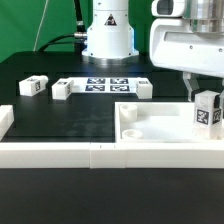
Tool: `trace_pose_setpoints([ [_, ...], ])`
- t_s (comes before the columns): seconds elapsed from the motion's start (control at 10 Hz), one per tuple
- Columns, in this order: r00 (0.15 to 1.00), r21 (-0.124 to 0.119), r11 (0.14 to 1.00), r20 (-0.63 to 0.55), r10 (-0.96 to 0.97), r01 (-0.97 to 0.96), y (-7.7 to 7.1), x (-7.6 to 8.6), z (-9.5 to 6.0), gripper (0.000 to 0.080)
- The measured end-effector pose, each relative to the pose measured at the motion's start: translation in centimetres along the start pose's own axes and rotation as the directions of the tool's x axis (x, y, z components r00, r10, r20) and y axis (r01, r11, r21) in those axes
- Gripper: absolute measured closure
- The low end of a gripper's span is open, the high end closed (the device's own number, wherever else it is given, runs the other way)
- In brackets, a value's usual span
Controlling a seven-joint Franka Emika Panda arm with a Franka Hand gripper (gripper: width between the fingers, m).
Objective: Assemble one leg
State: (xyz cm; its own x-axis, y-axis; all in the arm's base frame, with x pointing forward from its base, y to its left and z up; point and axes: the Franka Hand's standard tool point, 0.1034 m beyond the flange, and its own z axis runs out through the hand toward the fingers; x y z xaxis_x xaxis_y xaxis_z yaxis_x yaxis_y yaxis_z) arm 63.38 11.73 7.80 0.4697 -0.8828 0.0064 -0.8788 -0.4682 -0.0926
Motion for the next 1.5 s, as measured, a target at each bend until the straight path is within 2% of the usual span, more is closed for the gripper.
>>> trace_pose_setpoints([
  [0.2, 0.97, 0.002, 0.97, 0.002, 0.242, -0.242, -0.04, -0.29, 0.01, 0.0509],
  [0.5, 0.883, 0.0, 0.883, 0.008, 0.469, -0.469, -0.03, -0.3, -0.02, 0.0509],
  [0.7, 0.828, -0.001, 0.829, 0.012, 0.56, -0.56, 0.0, -0.23, 0.0, 0.0508],
  [0.9, 0.735, -0.004, 0.735, 0.02, 0.678, -0.678, 0.03, -0.12, 0.03, 0.0508],
  [1.1, 0.739, -0.004, 0.739, 0.019, 0.674, -0.674, 0.05, -0.11, 0.07, 0.0508],
  [1.2, 0.739, -0.004, 0.74, 0.018, 0.673, -0.673, 0.05, -0.14, 0.09, 0.0326],
  [1.3, 0.741, -0.005, 0.742, 0.018, 0.671, -0.671, 0.06, -0.15, 0.1, 0.0211],
  [1.4, 0.773, -0.004, 0.773, 0.019, 0.634, -0.634, 0.06, -0.14, 0.1, 0.0211],
  [1.5, 0.813, -0.004, 0.813, 0.019, 0.583, -0.583, 0.03, -0.09, 0.06, 0.0162],
])
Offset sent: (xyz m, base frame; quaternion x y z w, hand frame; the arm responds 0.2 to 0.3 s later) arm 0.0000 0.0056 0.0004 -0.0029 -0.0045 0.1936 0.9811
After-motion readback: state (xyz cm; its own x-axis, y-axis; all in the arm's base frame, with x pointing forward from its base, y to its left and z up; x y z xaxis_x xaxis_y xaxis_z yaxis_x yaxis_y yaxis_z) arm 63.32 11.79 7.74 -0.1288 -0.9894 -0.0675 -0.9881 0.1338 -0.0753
